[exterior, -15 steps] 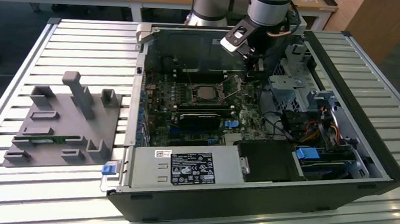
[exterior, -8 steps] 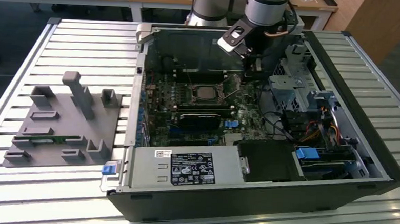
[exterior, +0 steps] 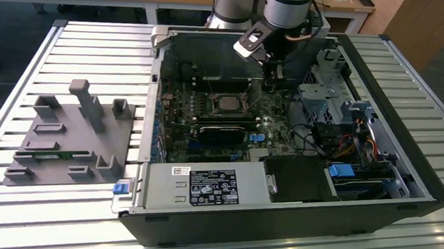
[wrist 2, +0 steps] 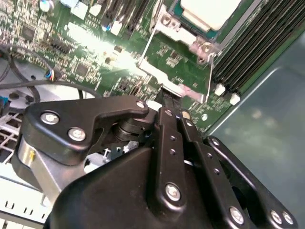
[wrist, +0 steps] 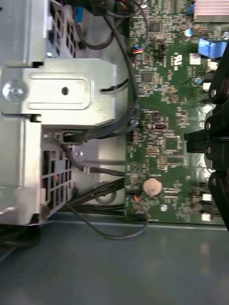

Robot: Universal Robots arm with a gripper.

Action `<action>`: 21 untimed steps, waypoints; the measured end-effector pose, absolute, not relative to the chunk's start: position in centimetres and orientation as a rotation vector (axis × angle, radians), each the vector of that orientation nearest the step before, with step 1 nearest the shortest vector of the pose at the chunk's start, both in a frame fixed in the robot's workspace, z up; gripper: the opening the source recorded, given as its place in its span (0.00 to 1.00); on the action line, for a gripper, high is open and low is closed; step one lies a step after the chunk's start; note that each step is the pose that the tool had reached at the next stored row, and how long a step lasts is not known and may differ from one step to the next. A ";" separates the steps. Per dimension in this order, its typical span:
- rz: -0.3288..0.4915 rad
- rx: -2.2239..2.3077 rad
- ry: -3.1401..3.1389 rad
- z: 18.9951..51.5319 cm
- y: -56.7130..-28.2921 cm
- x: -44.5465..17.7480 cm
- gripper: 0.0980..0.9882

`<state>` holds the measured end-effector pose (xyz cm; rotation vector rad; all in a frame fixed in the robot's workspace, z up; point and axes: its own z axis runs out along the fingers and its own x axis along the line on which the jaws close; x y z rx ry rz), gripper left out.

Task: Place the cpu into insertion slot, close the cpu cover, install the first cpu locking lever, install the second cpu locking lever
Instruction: 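Close the cpu cover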

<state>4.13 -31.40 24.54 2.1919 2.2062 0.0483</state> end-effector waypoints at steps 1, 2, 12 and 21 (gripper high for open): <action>0.048 2.192 2.206 24.5 -31.4 3.9 0.01; 0.048 2.192 2.206 24.5 -31.4 3.6 0.01; 0.048 2.192 2.206 24.4 -31.3 0.7 0.01; 0.048 2.192 2.206 23.8 -31.3 -0.7 0.01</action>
